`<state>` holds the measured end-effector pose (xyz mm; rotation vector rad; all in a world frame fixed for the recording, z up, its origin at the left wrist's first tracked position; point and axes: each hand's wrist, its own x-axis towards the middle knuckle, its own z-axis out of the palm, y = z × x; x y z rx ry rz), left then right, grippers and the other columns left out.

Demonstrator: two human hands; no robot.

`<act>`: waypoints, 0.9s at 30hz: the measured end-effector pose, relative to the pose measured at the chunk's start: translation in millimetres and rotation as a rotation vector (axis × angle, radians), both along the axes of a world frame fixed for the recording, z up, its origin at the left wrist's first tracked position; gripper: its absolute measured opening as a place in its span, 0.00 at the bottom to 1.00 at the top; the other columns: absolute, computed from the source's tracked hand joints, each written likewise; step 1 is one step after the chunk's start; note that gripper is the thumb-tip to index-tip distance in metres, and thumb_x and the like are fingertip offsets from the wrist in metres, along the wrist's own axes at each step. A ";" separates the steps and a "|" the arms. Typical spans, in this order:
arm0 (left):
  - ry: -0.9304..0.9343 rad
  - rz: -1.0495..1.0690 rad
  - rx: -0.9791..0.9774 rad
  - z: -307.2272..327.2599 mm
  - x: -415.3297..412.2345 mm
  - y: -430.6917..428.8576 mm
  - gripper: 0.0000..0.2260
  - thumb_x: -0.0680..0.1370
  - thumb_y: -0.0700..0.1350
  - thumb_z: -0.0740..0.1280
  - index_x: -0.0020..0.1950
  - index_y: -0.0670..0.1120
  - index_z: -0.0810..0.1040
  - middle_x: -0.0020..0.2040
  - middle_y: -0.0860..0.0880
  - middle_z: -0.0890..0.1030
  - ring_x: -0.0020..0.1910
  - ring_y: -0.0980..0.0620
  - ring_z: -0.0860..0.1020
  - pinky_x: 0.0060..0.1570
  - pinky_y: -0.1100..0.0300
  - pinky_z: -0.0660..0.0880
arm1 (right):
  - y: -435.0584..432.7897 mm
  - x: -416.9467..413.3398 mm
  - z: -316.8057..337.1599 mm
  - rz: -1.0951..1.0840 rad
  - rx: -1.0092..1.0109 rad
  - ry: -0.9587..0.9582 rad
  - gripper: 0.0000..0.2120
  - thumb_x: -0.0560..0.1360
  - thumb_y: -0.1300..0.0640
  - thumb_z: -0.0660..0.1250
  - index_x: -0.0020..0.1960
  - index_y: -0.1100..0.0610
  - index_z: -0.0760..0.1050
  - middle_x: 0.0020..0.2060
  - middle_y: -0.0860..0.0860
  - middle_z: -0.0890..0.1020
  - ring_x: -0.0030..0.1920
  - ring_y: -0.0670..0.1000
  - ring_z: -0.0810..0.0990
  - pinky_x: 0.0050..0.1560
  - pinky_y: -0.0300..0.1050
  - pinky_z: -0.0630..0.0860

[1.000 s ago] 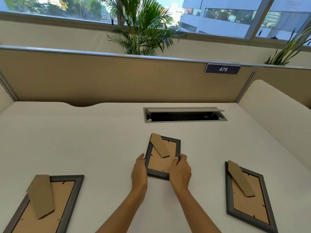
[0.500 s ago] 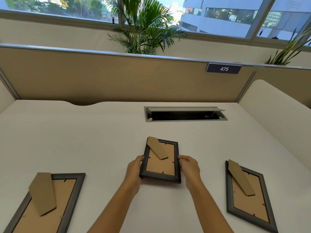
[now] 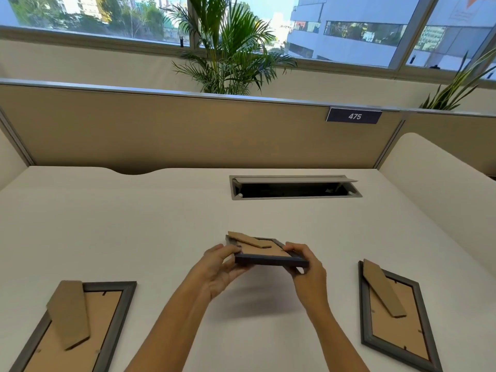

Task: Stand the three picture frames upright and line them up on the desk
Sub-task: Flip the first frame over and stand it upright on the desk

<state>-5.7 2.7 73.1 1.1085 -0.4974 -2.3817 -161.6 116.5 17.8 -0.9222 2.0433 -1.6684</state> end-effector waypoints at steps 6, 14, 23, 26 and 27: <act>0.096 0.038 0.075 24.1 -1.2 0.8 0.10 0.71 0.28 0.66 0.50 0.34 0.72 0.50 0.35 0.72 0.52 0.34 0.77 0.36 0.40 0.79 | -10.6 6.2 13.3 -0.065 -0.132 -0.013 0.20 0.72 0.74 0.63 0.43 0.48 0.78 0.41 0.47 0.81 0.43 0.42 0.80 0.45 0.29 0.76; -0.273 -0.083 -0.234 24.9 -1.6 2.9 0.08 0.75 0.47 0.61 0.45 0.46 0.77 0.44 0.49 0.74 0.40 0.55 0.70 0.34 0.62 0.73 | -14.5 6.6 18.7 -0.037 -0.036 0.055 0.17 0.75 0.66 0.64 0.44 0.42 0.73 0.42 0.38 0.80 0.45 0.40 0.78 0.40 0.24 0.73; -0.486 -0.100 -0.548 -6.0 -17.9 0.3 0.19 0.81 0.52 0.45 0.53 0.47 0.72 0.53 0.47 0.75 0.40 0.57 0.69 0.47 0.60 0.63 | -19.2 3.5 23.4 -0.016 -0.008 0.038 0.17 0.75 0.64 0.65 0.46 0.40 0.72 0.42 0.35 0.79 0.44 0.32 0.78 0.38 0.23 0.73; -0.524 -0.132 -0.713 -14.9 -19.8 2.1 0.23 0.81 0.55 0.40 0.62 0.50 0.71 0.54 0.49 0.72 0.46 0.55 0.71 0.52 0.63 0.62 | -23.3 3.0 21.9 -0.039 -0.020 0.004 0.14 0.76 0.62 0.65 0.49 0.41 0.73 0.42 0.36 0.79 0.44 0.27 0.75 0.36 0.21 0.71; -0.538 -0.138 -0.753 -16.9 -19.0 1.0 0.25 0.81 0.56 0.41 0.65 0.49 0.70 0.56 0.47 0.74 0.49 0.54 0.70 0.53 0.62 0.62 | -25.0 2.8 21.0 -0.045 -0.024 -0.002 0.13 0.76 0.62 0.65 0.51 0.44 0.73 0.43 0.36 0.79 0.44 0.26 0.75 0.36 0.21 0.71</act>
